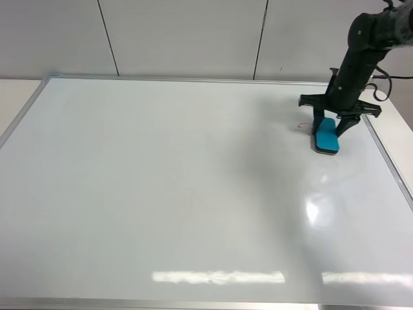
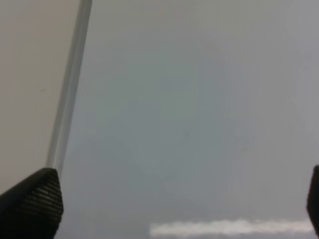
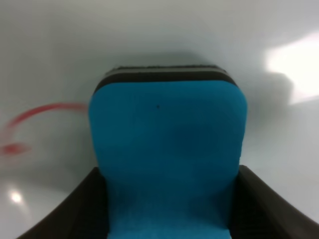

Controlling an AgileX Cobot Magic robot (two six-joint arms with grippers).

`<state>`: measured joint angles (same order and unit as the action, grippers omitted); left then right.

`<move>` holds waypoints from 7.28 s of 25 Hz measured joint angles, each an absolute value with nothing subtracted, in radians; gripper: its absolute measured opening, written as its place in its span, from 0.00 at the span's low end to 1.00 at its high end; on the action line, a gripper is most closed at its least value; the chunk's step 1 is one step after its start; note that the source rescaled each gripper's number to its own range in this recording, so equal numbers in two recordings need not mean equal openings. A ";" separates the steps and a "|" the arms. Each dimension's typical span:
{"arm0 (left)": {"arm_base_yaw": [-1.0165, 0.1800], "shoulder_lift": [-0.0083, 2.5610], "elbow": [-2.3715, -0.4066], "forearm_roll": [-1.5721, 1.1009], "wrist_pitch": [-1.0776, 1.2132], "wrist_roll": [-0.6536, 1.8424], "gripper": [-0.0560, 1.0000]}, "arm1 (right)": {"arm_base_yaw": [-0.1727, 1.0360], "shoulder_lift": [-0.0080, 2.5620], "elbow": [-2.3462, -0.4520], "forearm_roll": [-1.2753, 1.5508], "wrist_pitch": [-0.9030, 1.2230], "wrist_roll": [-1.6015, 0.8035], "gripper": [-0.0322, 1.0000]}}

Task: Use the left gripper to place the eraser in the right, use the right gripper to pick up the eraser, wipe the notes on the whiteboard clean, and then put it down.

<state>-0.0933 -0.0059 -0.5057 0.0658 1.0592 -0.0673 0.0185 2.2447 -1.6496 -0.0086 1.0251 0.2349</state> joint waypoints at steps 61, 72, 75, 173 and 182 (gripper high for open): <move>-0.093 -0.006 -0.506 0.066 1.059 -0.066 1.00 | 0.212 2.341 -1.827 -0.190 0.858 0.149 0.07; -0.093 -0.006 -0.506 0.066 1.059 -0.067 1.00 | 0.453 2.338 -1.827 -0.086 0.834 0.141 0.07; -0.093 -0.006 -0.506 0.066 1.059 -0.067 1.00 | 0.468 2.309 -1.821 -0.039 0.864 0.159 0.07; -0.093 -0.006 -0.506 0.066 1.059 -0.066 1.00 | -0.055 -0.003 -0.521 -0.080 1.054 0.072 1.00; -0.093 -0.006 -0.506 0.066 1.059 -0.066 1.00 | -0.055 -0.003 -0.505 -0.052 1.060 0.031 1.00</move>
